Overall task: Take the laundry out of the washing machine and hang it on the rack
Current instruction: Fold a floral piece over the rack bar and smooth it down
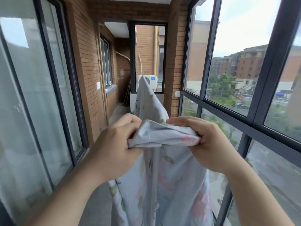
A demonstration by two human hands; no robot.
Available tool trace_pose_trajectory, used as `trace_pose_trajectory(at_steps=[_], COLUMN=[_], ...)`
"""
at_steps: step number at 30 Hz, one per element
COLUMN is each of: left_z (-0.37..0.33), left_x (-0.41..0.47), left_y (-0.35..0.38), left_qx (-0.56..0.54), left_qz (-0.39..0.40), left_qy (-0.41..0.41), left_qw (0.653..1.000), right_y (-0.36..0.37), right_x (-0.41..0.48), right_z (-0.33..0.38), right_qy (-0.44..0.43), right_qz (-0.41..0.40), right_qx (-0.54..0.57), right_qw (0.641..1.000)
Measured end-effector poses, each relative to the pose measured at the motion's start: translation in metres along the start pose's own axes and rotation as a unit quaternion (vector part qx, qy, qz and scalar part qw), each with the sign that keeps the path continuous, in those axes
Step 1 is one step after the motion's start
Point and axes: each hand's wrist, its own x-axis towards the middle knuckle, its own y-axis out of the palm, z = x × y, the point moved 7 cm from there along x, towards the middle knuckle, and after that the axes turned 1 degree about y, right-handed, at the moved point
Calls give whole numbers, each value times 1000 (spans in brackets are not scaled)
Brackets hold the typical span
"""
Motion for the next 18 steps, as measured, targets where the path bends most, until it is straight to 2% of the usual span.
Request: trace_pose_trajectory(at_steps=[5,9,13,18], left_z=[2,13,34,40], left_x=[11,21,26,31], left_y=[6,9,5,11], left_qx=[-64,-100,-94,-80], left_qz=[-6,-44,-71,-79], left_qy=[22,-7,-53,-51], left_qw=[998,994,992,992], right_y=[4,11,19,26], right_x=[7,24,35,39], right_z=[-11,-14,-15,-15], right_qy=[16,36,35,24], right_qz=[-28,-25,8,20], right_qx=[13,19,36,27], right_qw=[999,999,999,999])
